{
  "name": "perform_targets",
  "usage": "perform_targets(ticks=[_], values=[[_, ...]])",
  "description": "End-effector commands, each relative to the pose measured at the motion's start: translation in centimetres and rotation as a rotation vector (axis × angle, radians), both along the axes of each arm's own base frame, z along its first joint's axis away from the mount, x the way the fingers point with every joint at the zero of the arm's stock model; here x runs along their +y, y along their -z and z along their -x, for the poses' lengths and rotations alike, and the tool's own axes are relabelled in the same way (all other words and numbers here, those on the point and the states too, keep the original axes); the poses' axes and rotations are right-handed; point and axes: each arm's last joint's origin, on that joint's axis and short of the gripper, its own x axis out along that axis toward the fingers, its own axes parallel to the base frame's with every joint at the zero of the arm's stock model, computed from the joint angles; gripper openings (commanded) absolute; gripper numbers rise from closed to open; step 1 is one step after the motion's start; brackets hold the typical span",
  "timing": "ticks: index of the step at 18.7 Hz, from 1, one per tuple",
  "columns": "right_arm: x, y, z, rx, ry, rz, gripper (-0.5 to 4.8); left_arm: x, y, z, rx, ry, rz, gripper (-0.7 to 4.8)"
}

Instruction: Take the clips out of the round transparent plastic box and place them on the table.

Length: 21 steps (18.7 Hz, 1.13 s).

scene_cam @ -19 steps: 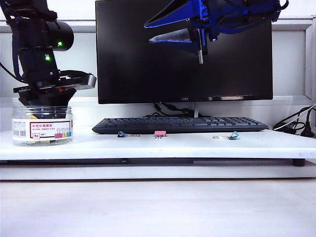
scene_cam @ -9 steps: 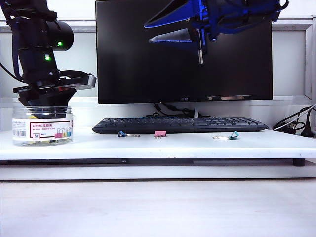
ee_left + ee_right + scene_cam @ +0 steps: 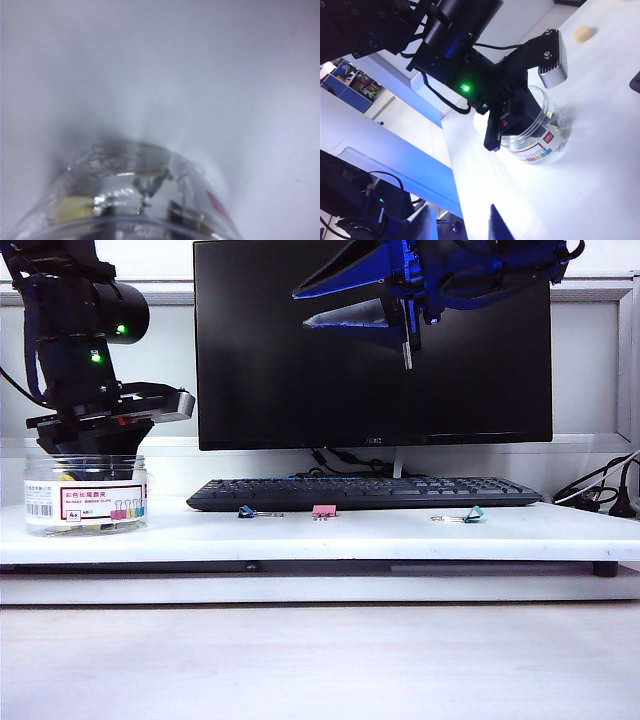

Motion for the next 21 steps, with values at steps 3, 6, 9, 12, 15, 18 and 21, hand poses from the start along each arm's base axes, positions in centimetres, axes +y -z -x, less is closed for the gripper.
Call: perform_targets(ticks=[3, 6, 9, 12, 15, 18, 21], values=[[0.04, -0.32, 0.04, -0.022, -0.004, -0.006, 1.48, -0.01, -0.22, -0.05, -0.014, 0.003, 0.014, 1.42], [0.04, -0.32, 0.04, -0.031, -0.005, -0.005, 1.48, -0.01, -0.22, -0.04, -0.014, 0.003, 0.014, 1.42], [0.04, -0.32, 0.04, -0.033, -0.006, -0.005, 1.48, -0.01, -0.22, -0.04, -0.014, 0.003, 0.013, 1.15], [0.04, -0.31, 0.04, -0.032, -0.005, -0.004, 1.48, -0.01, -0.22, -0.04, -0.013, 0.003, 0.013, 0.99], [0.04, -0.32, 0.04, -0.033, -0.005, -0.005, 1.48, -0.02, -0.21, -0.02, -0.011, 0.003, 0.013, 0.88], [0.04, -0.32, 0.04, -0.033, -0.005, -0.005, 1.48, 0.0, -0.3, 0.03, -0.013, 0.002, 0.01, 0.55], [0.04, -0.32, 0.04, -0.033, -0.005, -0.005, 1.48, 0.06, -0.96, 0.27, -0.033, 0.002, 0.014, 0.23]])
